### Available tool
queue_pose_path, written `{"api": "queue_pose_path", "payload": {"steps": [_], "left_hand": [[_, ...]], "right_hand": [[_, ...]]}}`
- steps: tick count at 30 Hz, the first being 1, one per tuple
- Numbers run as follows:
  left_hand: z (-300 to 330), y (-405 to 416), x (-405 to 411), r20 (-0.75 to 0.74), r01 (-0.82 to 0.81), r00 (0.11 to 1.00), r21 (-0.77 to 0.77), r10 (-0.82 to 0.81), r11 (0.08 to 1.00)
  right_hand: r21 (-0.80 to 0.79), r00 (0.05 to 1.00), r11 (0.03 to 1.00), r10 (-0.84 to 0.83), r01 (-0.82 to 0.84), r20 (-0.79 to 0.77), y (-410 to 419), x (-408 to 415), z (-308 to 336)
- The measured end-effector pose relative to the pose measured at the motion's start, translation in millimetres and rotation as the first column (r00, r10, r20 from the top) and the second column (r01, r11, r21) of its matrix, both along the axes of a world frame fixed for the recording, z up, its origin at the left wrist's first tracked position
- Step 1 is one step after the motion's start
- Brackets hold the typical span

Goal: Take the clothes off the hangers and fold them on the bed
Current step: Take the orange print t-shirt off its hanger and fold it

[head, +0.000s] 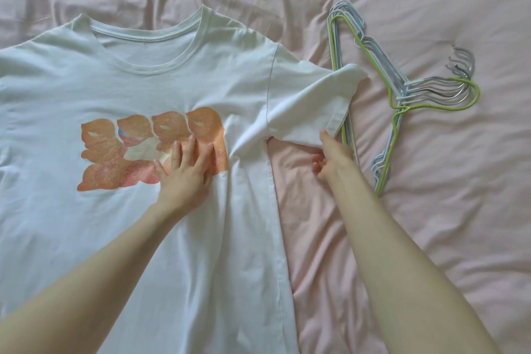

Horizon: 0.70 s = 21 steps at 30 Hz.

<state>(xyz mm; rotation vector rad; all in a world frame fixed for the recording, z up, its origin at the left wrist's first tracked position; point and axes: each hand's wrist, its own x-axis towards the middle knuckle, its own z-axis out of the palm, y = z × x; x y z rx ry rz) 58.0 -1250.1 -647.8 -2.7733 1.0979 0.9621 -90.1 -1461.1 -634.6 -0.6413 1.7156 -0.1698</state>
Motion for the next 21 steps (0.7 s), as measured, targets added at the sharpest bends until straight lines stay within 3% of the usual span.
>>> {"api": "queue_pose_path", "payload": {"steps": [4,6,10,15,18,21], "left_hand": [[2.9,5.4,-1.0,-0.016,0.015,1.000,-0.021,-0.016,1.000],[2.9,11.4,-2.9,0.000,0.034,0.999,-0.042,-0.034,0.999],[3.1,21.9,-13.2,0.045,0.041,0.998,-0.039,-0.039,0.998],[9.2,34.5,-20.5,0.042,0.065,0.997,-0.056,-0.063,0.996],[12.7,48.7,-25.3,0.041,0.089,0.995,-0.080,-0.086,0.993],[15.3,67.7,-33.1,0.031,0.119,0.993,-0.068,-0.118,0.991]], "right_hand": [[0.230,0.959,0.953,-0.234,0.195,0.157,0.5,-9.8,4.7],[0.161,0.956,0.962,-0.247,0.222,0.157,-2.6,-17.6,4.8],[-0.123,0.988,0.980,-0.153,0.153,0.007,-2.3,-30.2,6.1],[-0.174,0.974,0.959,-0.221,0.225,0.043,-0.1,-38.5,8.5],[-0.153,0.999,0.987,-0.040,0.042,0.015,27.1,-42.0,5.6],[-0.027,0.973,0.973,0.228,-0.228,0.024,84.0,-53.6,3.5]]}}
